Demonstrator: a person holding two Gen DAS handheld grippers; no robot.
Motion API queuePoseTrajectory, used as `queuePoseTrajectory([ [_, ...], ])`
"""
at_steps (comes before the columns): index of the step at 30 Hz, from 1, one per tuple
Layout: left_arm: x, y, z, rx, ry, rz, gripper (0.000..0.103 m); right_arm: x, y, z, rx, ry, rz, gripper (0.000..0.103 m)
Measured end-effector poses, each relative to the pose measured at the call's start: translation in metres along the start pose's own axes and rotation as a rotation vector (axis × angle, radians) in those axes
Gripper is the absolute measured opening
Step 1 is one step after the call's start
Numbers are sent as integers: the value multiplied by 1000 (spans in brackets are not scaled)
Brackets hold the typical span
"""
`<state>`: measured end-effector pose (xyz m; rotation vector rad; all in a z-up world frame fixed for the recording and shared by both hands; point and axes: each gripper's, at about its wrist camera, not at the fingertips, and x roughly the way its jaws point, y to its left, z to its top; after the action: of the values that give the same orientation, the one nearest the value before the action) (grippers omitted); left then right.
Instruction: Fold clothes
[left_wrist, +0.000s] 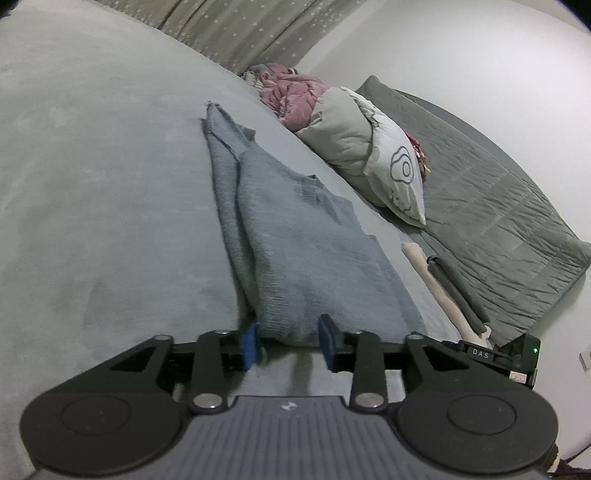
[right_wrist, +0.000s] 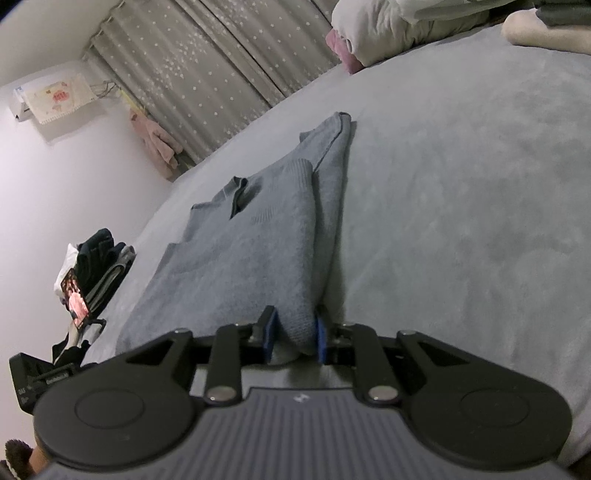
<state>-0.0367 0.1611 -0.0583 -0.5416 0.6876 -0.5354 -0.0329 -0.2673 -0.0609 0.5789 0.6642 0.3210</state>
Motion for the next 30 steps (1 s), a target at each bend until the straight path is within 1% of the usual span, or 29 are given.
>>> queuePoseTrajectory([
  [1, 1, -3, 0, 14, 1, -2, 51, 0, 0, 0, -3, 0, 4, 21],
  [3, 1, -8, -1, 34, 6, -1, 56, -1, 1, -2, -10, -4, 18, 28],
  [6, -1, -10, 0, 36, 12, 4, 56, -4, 3, -2, -9, 1, 35, 37],
  [8, -2, -8, 0, 25, 14, 0, 55, -5, 4, -2, -11, 6, 36, 38],
  [12, -1, -5, 1, -3, 21, 16, 47, -6, 4, -3, -8, 9, 37, 37],
  [17, 6, 4, 7, -94, 34, -5, 41, 0, 6, 0, 26, 19, 42, 39],
  [18, 8, 5, 8, -103, 36, -7, 37, 1, 6, 1, 30, 21, 47, 39],
  [20, 13, 5, 9, -107, 40, -6, 33, 3, 6, 2, 31, 27, 52, 38],
  [24, 22, 6, 10, -115, 48, -3, 21, 11, 7, 4, 38, 38, 60, 31],
  [25, 19, 10, 12, -122, 49, -7, 17, 13, 7, 5, 43, 42, 62, 30],
  [28, 16, 13, 12, -132, 39, -13, 12, 16, 7, 6, 50, 50, 67, 25],
  [30, 15, 13, 11, -134, 27, -13, 11, 15, 7, 6, 52, 47, 70, 19],
])
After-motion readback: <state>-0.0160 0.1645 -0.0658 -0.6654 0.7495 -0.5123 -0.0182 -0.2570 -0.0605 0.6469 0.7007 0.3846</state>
